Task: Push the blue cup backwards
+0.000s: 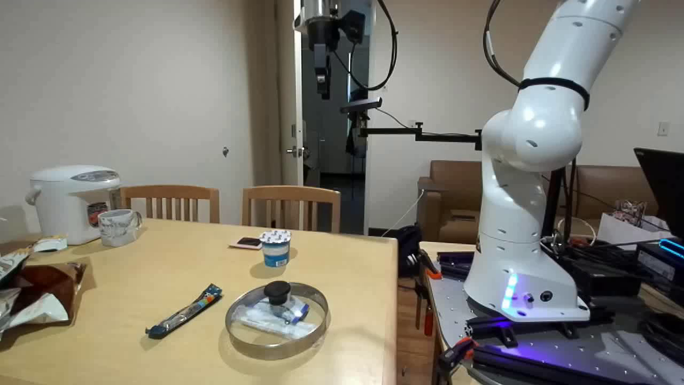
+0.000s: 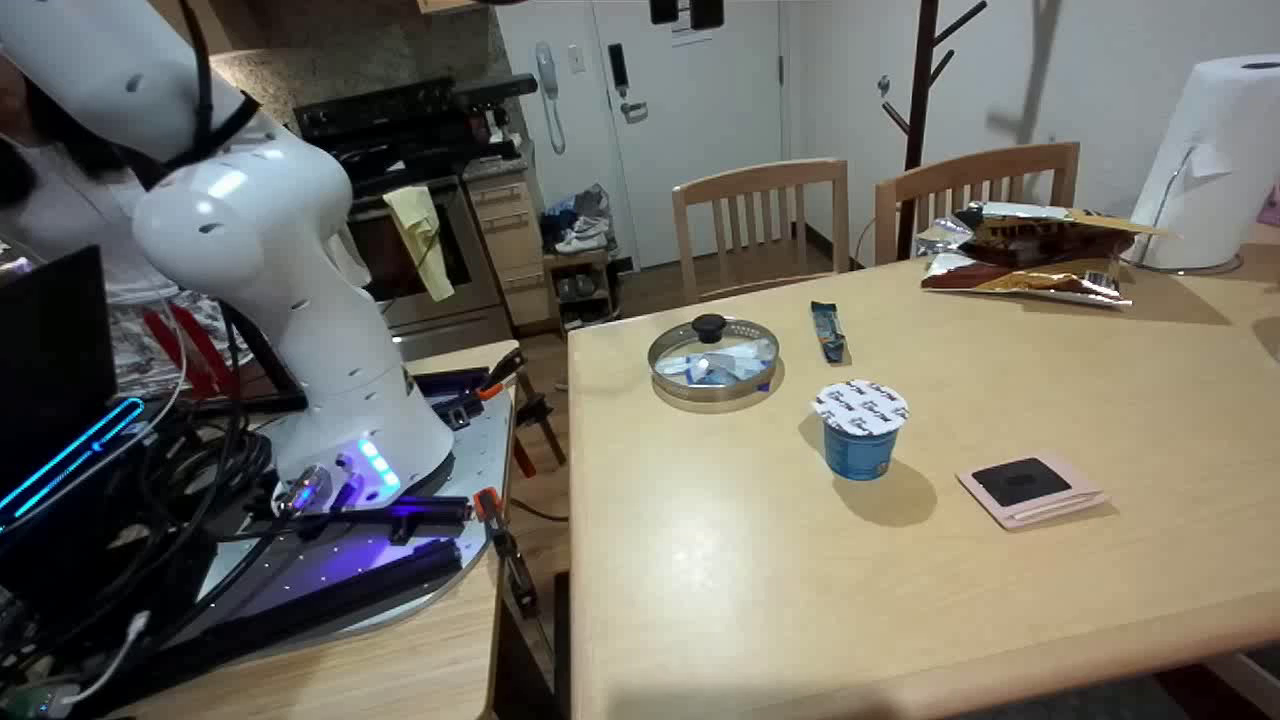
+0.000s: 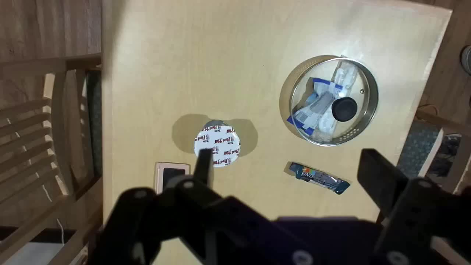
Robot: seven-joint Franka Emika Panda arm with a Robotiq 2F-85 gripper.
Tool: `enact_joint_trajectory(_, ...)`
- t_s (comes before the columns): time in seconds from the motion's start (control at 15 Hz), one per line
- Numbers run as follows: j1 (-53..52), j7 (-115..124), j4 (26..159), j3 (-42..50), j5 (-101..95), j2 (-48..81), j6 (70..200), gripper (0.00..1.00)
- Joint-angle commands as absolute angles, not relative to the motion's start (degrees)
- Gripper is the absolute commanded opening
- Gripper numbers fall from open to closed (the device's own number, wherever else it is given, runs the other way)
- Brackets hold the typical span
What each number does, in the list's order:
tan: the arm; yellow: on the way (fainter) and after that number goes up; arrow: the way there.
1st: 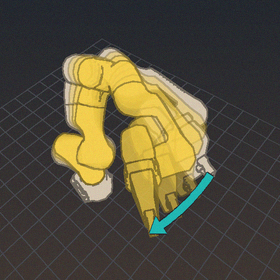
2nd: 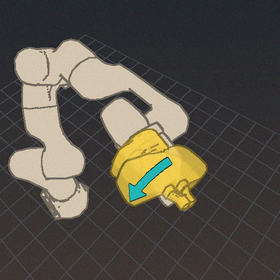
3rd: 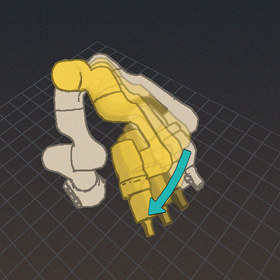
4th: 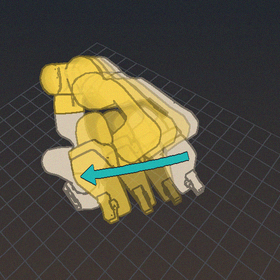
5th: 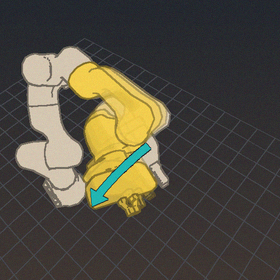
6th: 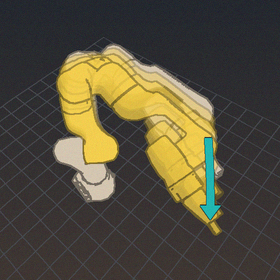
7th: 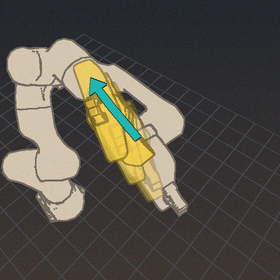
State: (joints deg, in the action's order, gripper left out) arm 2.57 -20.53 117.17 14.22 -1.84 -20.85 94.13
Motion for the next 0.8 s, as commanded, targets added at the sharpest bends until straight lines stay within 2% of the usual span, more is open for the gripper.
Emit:
enact_joint_trajectory(0.0, 3.7, -20.8, 117.0, 13.3, -1.5, -20.7, 94.0, 1.00)
enact_joint_trajectory(0.73, 3.8, -20.6, 116.1, 13.4, -1.4, -19.0, 96.2, 1.00)
